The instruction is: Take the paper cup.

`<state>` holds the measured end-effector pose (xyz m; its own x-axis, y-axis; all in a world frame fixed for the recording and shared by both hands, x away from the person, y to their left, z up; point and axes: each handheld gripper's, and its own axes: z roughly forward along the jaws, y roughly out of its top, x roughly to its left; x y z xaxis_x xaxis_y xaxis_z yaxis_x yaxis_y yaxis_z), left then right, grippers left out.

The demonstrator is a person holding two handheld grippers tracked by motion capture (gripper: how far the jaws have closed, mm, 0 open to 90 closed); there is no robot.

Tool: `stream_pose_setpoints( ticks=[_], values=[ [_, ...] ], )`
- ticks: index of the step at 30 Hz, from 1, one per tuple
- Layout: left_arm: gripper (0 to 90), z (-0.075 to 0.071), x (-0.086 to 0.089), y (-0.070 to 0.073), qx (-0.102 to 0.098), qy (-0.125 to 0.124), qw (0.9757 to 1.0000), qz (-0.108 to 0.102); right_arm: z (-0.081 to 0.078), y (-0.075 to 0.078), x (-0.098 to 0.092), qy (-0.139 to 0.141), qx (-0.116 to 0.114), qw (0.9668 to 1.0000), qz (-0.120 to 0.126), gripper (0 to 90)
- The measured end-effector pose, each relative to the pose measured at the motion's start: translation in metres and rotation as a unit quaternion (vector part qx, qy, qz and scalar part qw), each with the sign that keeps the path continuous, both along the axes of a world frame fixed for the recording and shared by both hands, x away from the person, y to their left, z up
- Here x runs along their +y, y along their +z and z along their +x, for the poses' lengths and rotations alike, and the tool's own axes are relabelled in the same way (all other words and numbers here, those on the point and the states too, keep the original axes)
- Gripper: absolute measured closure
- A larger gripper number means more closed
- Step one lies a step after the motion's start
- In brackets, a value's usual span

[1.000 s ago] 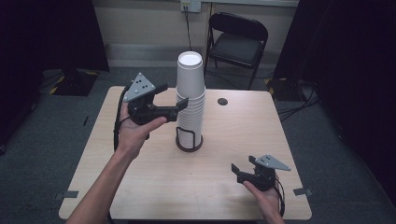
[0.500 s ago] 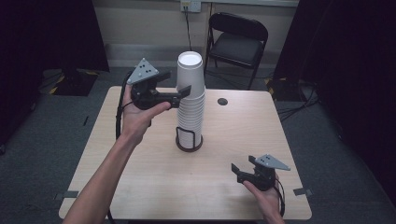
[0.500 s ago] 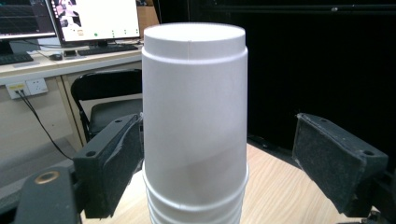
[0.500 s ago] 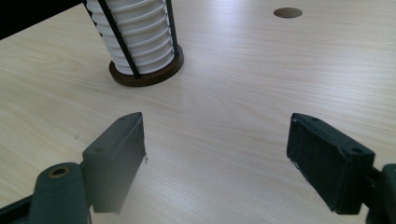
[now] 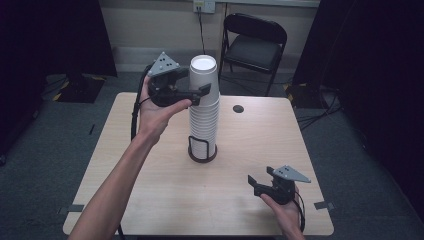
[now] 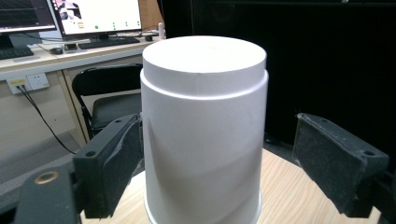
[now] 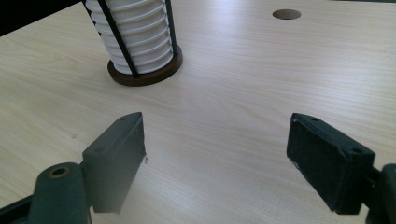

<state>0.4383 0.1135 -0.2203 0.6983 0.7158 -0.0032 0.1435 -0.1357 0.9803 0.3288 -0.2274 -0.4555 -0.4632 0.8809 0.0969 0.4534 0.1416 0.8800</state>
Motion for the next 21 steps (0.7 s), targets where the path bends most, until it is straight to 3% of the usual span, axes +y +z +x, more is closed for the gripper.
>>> stream_pose_setpoints(
  ticks=[11,13,16,21],
  values=[
    [15.5,0.017,-0.01,-0.006,0.016,0.011,0.9998,0.005,0.001,0.0,-0.002,-0.006,-0.003,1.0,0.0,19.8],
    [15.5,0.021,-0.012,-0.008,0.028,0.009,0.9996,0.002,0.001,0.0,-0.002,-0.005,-0.002,1.0,0.0,19.8],
    [14.8,0.025,-0.018,-0.01,0.022,0.008,0.9995,0.019,0.0,0.0,0.0,-0.003,-0.001,1.0,-0.002,19.9],
    [11.8,0.03,-0.02,-0.013,0.024,0.009,0.9995,0.02,0.0,0.0,0.0,-0.001,-0.001,1.0,-0.002,19.9]
  ],
)
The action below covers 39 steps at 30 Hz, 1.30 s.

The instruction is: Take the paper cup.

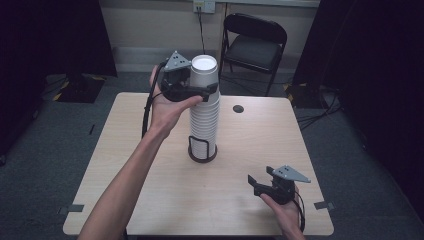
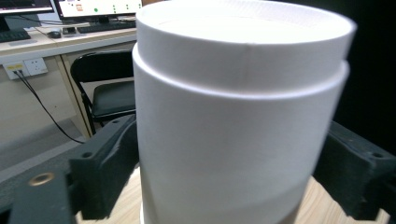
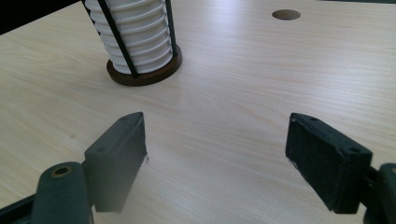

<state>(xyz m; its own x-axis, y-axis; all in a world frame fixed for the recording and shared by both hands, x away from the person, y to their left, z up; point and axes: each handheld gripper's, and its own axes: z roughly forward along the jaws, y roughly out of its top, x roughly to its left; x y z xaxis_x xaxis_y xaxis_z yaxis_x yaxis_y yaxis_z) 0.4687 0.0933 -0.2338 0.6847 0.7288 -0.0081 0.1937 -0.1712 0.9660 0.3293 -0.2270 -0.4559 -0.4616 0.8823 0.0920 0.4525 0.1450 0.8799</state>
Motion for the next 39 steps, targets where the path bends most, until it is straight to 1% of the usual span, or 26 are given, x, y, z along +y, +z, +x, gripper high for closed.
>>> stream_pose_setpoints(
  ticks=[3,4,5,6,8,9,11,14,16,19,22,25,32,34,35,39],
  values=[
    [13.6,0.003,-0.005,-0.004,0.003,0.0,1.0,0.008,0.0,0.0,0.0,0.0,0.001,1.0,0.001,19.9],
    [13.0,0.006,-0.007,-0.007,0.01,0.002,0.9999,0.011,0.0,0.0,0.0,0.0,0.001,1.0,0.001,19.9],
    [12.7,0.006,-0.007,-0.007,0.01,0.002,0.9999,0.011,0.0,0.0,0.0,0.0,0.001,1.0,0.001,19.9],
    [12.4,0.007,-0.008,-0.008,0.012,0.003,0.9999,0.004,0.0,-0.001,0.0,0.0,0.002,1.0,0.001,19.9],
    [11.6,0.009,-0.009,-0.01,0.016,0.0,0.9999,0.005,0.0,-0.001,0.0,0.001,0.002,1.0,0.001,19.9],
    [10.8,0.011,-0.009,-0.012,0.023,-0.002,0.9997,0.006,0.0,-0.001,0.0,0.003,0.001,1.0,0.001,19.9],
    [10.7,0.012,-0.008,-0.013,0.026,-0.004,0.9996,0.004,0.0,-0.001,0.0,0.003,0.002,1.0,0.0,19.9],
    [10.2,0.013,-0.009,-0.014,0.026,-0.003,0.9996,0.005,0.0,-0.001,-0.001,0.002,0.003,1.0,-0.001,19.9],
    [10.8,0.014,-0.011,-0.015,0.028,-0.001,0.9995,0.012,0.001,-0.001,-0.001,0.002,0.003,1.0,0.001,19.9],
    [10.6,0.015,-0.013,-0.016,0.03,0.0,0.9994,0.015,0.001,-0.001,-0.001,0.001,0.004,1.0,0.001,19.9],
    [10.8,0.015,-0.013,-0.017,0.032,-0.001,0.9994,0.011,0.001,-0.001,0.0,0.001,0.003,1.0,-0.001,19.9],
    [11.2,0.015,-0.014,-0.016,0.029,0.0,0.9994,0.018,0.001,-0.001,-0.001,0.001,0.005,1.0,0.0,19.9],
    [11.8,0.015,-0.014,-0.016,0.027,-0.001,0.9995,0.018,0.001,-0.001,-0.001,-0.002,0.003,1.0,-0.003,20.6],
    [11.9,0.016,-0.014,-0.016,0.028,-0.002,0.9994,0.018,0.001,-0.001,-0.002,-0.003,0.001,1.0,0.0,20.8],
    [11.9,0.016,-0.014,-0.016,0.028,-0.002,0.9994,0.019,0.001,-0.001,-0.002,-0.002,0.003,1.0,0.001,20.8],
    [12.0,0.016,-0.014,-0.015,0.031,-0.003,0.9993,0.02,0.001,-0.001,-0.001,0.001,0.004,1.0,0.0,20.8]
  ],
)
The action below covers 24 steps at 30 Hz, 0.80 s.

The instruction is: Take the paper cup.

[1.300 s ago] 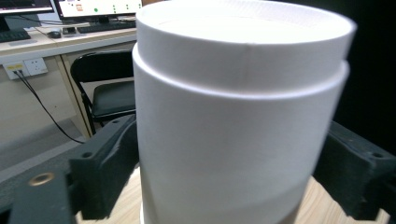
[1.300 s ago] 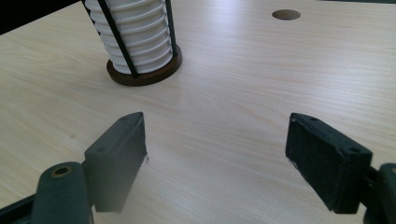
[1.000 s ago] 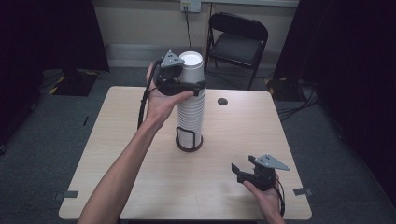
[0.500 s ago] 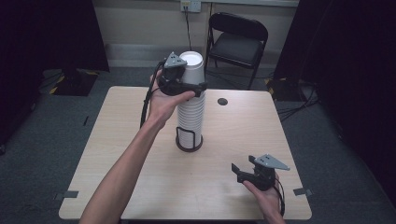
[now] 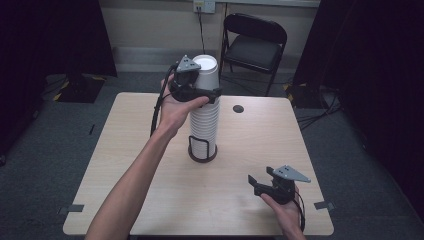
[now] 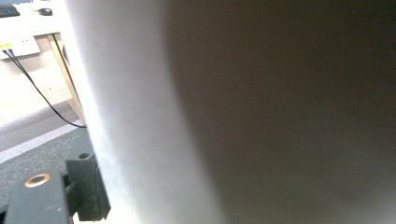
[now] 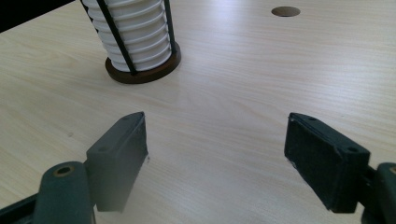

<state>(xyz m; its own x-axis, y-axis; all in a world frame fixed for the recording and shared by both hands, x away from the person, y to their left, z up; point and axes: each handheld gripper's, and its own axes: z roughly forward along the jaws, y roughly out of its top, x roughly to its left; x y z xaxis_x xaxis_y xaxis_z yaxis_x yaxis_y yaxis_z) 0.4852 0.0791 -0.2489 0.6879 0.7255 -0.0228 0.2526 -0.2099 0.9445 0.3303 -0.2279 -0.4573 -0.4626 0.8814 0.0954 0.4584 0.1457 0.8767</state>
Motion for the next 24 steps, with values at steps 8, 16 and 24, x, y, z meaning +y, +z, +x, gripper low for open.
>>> stream_pose_setpoints(
  ticks=[8,16,24],
  values=[
    [12.1,0.0,0.001,0.0,-0.006,-0.002,1.0,-0.003,0.0,0.0,0.001,0.001,0.002,1.0,0.0,20.8],
    [12.0,-0.001,0.003,0.005,-0.015,-0.002,0.9999,-0.006,0.0,-0.001,0.001,0.0,0.003,1.0,0.001,20.8],
    [12.1,-0.003,0.003,0.012,-0.032,0.005,0.9994,-0.015,-0.001,0.0,0.002,0.001,0.002,1.0,0.002,20.8]
  ],
)
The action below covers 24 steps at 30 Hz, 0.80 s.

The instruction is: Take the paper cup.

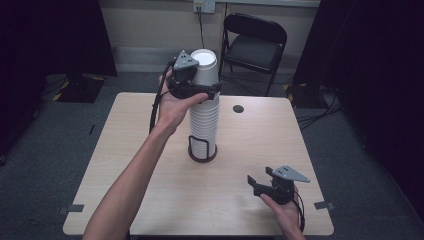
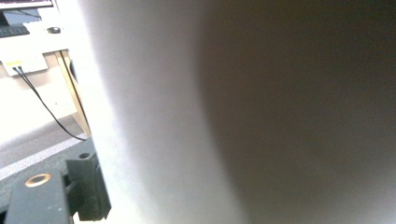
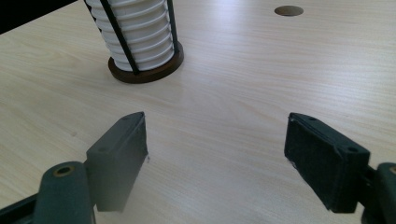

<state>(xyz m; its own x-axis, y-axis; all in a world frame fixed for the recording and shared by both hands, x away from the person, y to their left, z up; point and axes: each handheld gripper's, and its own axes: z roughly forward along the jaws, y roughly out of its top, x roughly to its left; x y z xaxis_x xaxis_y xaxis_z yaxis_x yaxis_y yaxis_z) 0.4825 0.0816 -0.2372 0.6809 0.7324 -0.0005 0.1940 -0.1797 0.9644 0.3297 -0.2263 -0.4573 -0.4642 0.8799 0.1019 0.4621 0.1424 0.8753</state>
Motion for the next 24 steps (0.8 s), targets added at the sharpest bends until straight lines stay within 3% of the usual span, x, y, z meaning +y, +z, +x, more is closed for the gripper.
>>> stream_pose_setpoints(
  ticks=[10,24],
  values=[
    [12.4,-0.004,0.0,0.012,-0.025,0.002,0.9996,-0.012,0.0,0.0,0.0,0.0,-0.001,1.0,0.0,20.8],
    [12.4,-0.009,0.007,0.024,-0.062,-0.007,0.9969,-0.048,0.001,-0.001,0.001,0.0,-0.001,1.0,0.0,20.8]
  ],
)
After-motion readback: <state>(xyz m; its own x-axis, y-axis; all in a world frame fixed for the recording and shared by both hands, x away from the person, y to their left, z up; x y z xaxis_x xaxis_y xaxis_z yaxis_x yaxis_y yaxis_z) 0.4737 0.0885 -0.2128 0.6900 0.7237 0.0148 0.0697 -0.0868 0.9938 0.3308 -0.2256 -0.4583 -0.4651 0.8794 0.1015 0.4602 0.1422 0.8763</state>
